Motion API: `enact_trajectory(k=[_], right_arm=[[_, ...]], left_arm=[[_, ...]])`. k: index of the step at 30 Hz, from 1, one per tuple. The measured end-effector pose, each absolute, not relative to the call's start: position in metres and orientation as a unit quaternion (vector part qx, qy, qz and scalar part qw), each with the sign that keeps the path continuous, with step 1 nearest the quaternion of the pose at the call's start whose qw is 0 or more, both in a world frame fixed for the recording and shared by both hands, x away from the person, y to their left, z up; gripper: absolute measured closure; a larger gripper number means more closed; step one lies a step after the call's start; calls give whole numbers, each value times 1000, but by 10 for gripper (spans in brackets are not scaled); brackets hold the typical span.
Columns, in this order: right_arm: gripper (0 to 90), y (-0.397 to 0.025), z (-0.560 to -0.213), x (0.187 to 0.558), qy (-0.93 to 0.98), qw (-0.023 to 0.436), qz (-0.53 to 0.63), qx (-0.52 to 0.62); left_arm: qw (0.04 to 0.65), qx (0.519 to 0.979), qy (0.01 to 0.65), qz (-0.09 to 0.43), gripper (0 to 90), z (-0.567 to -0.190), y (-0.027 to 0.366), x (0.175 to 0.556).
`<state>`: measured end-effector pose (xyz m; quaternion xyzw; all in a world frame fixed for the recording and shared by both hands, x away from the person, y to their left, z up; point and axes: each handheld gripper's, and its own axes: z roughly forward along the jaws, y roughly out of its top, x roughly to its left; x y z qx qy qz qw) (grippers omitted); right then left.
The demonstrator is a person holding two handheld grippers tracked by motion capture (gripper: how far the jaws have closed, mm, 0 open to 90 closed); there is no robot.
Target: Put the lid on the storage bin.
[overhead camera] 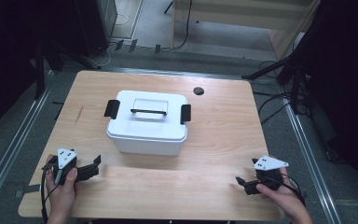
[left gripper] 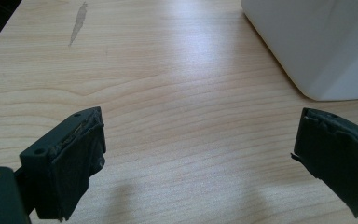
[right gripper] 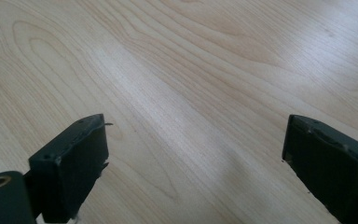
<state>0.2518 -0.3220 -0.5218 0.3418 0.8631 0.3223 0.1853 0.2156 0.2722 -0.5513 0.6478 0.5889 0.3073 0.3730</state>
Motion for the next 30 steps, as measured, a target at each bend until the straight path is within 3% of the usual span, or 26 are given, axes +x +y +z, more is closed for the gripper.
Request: enact_trajectory(k=[16,30], right_arm=[[70,-343,-542,235,801,232,378,401],[69,-350,-547,229,772,242,410,422]], left_arm=[[370,649,587,311,26,-551,271,215],[369,647,592,308,26,-552,271,216]])
